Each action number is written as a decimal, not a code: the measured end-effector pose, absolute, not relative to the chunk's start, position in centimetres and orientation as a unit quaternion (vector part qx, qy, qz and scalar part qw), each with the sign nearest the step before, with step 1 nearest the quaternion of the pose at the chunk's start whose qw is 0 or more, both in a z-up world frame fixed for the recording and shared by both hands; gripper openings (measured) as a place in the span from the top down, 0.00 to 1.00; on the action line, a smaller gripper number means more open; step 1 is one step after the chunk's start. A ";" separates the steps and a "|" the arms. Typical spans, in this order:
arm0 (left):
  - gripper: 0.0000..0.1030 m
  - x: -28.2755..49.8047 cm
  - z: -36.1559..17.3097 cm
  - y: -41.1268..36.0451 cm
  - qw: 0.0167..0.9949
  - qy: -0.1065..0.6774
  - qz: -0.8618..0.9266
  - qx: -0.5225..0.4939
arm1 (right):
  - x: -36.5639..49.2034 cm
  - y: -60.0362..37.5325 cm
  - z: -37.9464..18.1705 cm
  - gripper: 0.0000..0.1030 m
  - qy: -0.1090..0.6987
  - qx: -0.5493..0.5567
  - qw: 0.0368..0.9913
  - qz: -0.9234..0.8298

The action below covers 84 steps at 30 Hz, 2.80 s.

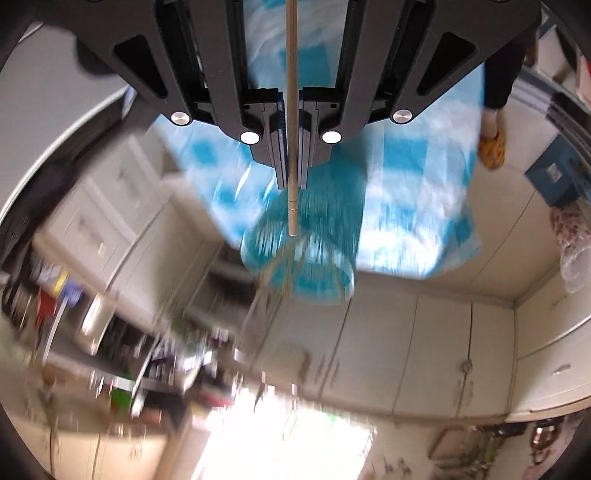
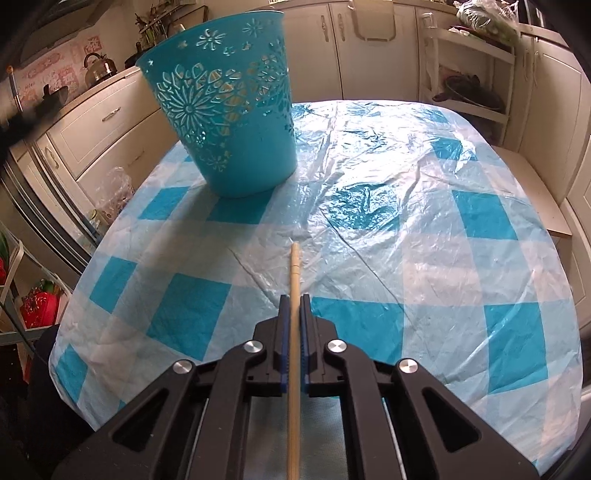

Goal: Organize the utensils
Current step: 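Lower the left gripper's chopstick into the basket while the right gripper holds its chopstick, then withdraw the open left gripper from the teal basket, then carry the chopstick over the teal basket and open the right gripper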

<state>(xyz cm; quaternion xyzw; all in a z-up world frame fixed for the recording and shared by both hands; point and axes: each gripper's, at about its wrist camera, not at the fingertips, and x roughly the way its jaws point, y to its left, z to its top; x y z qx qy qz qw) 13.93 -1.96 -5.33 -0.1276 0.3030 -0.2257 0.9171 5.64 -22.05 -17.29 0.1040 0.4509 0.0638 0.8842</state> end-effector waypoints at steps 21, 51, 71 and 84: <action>0.95 24.7 3.3 -5.0 0.972 0.086 -0.109 -0.188 | 5.4 -22.6 -17.4 0.94 0.445 0.127 0.883 0.076; 0.49 23.6 -3.1 -6.7 0.969 0.223 -0.071 -0.072 | 5.6 -21.9 -17.4 0.94 0.446 0.096 0.887 0.075; 0.25 13.5 -1.4 -4.0 0.961 0.257 -0.099 -0.035 | 5.5 -21.2 -17.3 0.94 0.459 0.064 0.884 0.057; 0.21 13.1 -3.8 -0.7 0.952 0.288 -0.075 -0.077 | 5.8 -23.9 -6.7 0.94 0.308 0.224 0.916 0.124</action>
